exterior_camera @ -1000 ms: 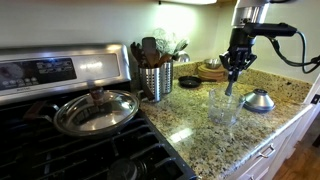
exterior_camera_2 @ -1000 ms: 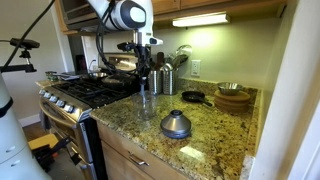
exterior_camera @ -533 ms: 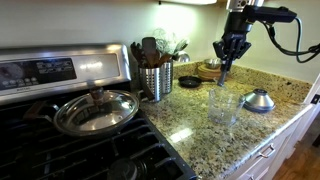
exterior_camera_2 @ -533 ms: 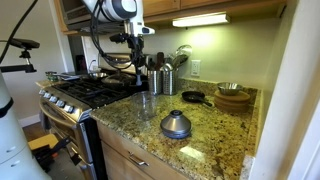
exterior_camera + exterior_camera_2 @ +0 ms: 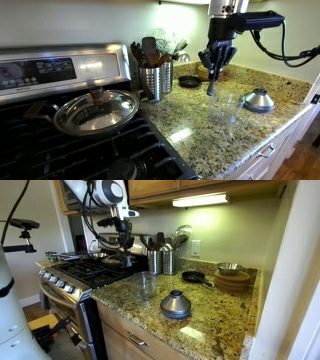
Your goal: Take the blades out of the food processor chamber
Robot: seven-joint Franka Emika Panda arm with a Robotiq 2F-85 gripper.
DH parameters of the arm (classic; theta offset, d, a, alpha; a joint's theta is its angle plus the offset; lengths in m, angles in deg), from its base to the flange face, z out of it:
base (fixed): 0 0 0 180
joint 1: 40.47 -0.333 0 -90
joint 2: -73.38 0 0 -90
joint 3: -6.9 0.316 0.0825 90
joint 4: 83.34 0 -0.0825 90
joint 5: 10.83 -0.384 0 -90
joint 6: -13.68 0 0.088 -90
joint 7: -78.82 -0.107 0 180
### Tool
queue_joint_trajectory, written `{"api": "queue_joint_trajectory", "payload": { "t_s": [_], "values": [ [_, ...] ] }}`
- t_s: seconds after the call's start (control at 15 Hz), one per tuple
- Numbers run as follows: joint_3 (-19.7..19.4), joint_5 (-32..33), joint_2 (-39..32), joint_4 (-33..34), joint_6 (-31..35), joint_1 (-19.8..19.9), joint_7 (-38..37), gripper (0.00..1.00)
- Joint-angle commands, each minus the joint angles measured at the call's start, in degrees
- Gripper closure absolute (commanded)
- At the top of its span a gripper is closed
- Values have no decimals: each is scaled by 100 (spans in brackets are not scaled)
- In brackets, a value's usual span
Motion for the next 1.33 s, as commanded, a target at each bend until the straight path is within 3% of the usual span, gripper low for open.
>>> {"api": "queue_joint_trajectory", "payload": {
  "t_s": [0.0,0.6,1.07,1.2,1.27],
  "values": [
    [64,399,-460,129,183,-150,-326,92],
    [-318,312,-1599,179,1143,-274,-193,92],
    [-496,83,-1822,103,1384,-306,-74,92],
    [-499,75,-1765,42,1397,-324,-76,61],
    [-497,83,-1711,4,1399,-337,-74,56]
  ]
}}
